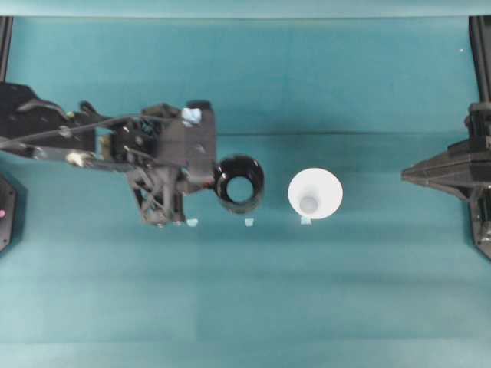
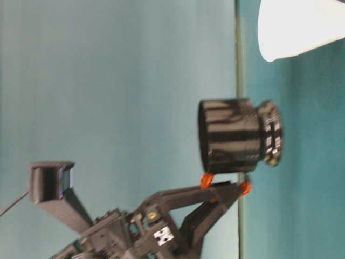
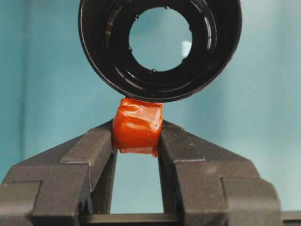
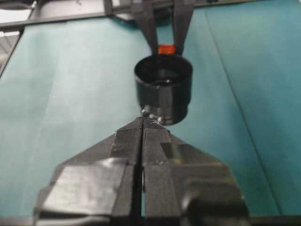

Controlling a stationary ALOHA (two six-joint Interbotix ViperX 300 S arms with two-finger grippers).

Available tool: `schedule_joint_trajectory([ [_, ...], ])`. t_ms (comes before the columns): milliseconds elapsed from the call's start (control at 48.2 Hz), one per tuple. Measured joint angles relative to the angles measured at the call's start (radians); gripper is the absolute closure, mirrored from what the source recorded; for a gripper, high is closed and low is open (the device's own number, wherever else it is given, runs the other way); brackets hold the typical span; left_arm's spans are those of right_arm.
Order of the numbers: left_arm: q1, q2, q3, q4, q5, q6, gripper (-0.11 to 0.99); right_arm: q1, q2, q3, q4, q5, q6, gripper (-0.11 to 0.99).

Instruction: Put the paper cup into the moved red handle cup holder.

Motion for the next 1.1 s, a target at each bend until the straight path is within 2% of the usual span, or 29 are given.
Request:
schedule_joint_trajectory([
  [104, -0.009, 0.037, 0.000, 0.000, -0.026, -0.017, 0.59, -0.003, -0.002, 0.000, 0.000, 0.009, 0.000, 0.98],
  [228, -0.008, 0.063, 0.000, 0.000, -0.063, -0.040, 0.59, -0.005, -0.002, 0.000, 0.000, 0.012, 0.000, 0.98],
  [747, -0.008, 0.110, 0.031, 0.002, -0.127, -0.048, 0.59, -0.006, -0.002, 0.000, 0.000, 0.018, 0.000, 0.98],
  [1099, -0.028, 0.155, 0.035, 0.002, -0.153, -0.048, 0.59, -0.008, -0.002, 0.000, 0.000, 0.018, 0.000, 0.98],
])
